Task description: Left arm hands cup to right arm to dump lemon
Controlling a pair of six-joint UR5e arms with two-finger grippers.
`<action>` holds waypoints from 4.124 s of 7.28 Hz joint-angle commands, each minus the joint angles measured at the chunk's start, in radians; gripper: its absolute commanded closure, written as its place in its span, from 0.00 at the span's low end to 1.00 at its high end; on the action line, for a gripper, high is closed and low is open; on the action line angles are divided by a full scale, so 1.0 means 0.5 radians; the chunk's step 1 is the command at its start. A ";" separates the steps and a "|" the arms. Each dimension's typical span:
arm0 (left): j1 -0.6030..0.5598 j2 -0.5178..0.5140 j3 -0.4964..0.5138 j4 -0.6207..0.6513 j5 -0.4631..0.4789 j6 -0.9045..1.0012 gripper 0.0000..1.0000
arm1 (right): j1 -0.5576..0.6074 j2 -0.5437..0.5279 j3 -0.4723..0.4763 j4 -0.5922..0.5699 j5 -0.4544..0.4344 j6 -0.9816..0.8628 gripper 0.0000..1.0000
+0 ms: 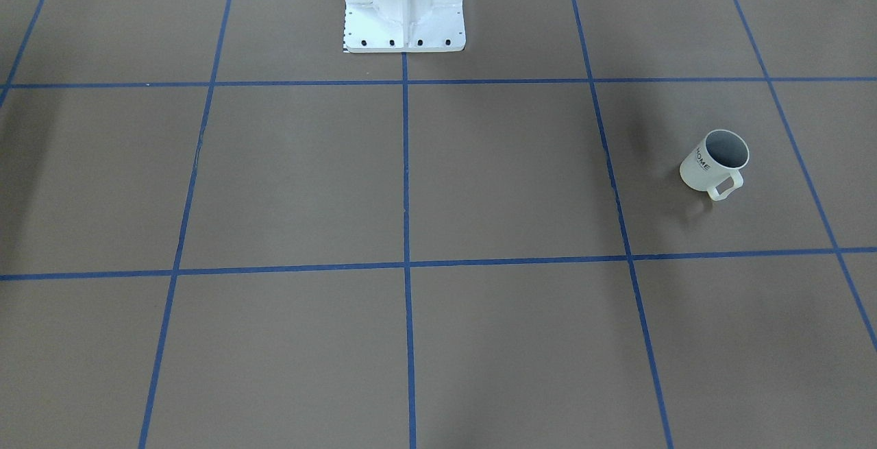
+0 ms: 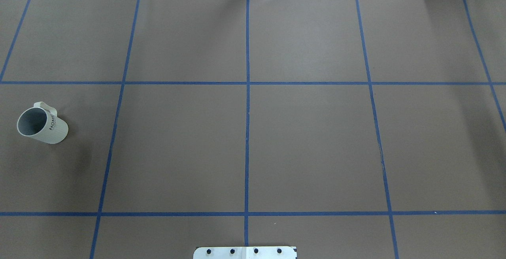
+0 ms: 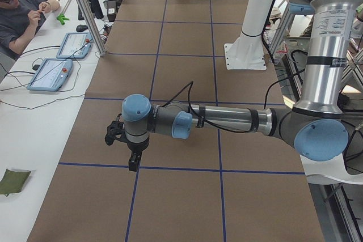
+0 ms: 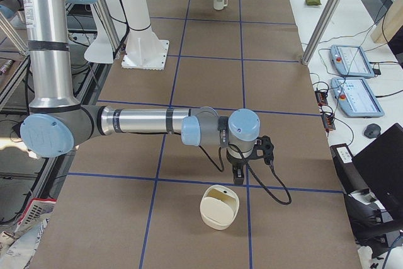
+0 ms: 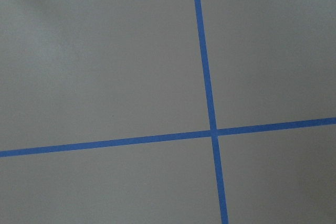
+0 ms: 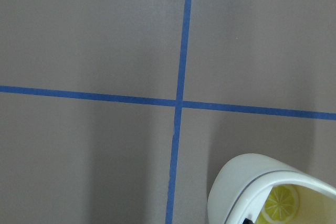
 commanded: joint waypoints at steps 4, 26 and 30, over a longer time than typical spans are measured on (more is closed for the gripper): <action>0.001 0.003 0.013 0.000 0.013 -0.225 0.00 | 0.003 0.003 0.001 0.001 -0.001 0.000 0.00; 0.050 0.015 -0.005 0.061 -0.076 -0.044 0.00 | 0.012 0.021 0.001 0.004 -0.013 0.248 0.00; 0.050 0.015 -0.005 0.061 -0.076 -0.044 0.00 | 0.015 0.030 0.001 0.004 -0.013 0.248 0.00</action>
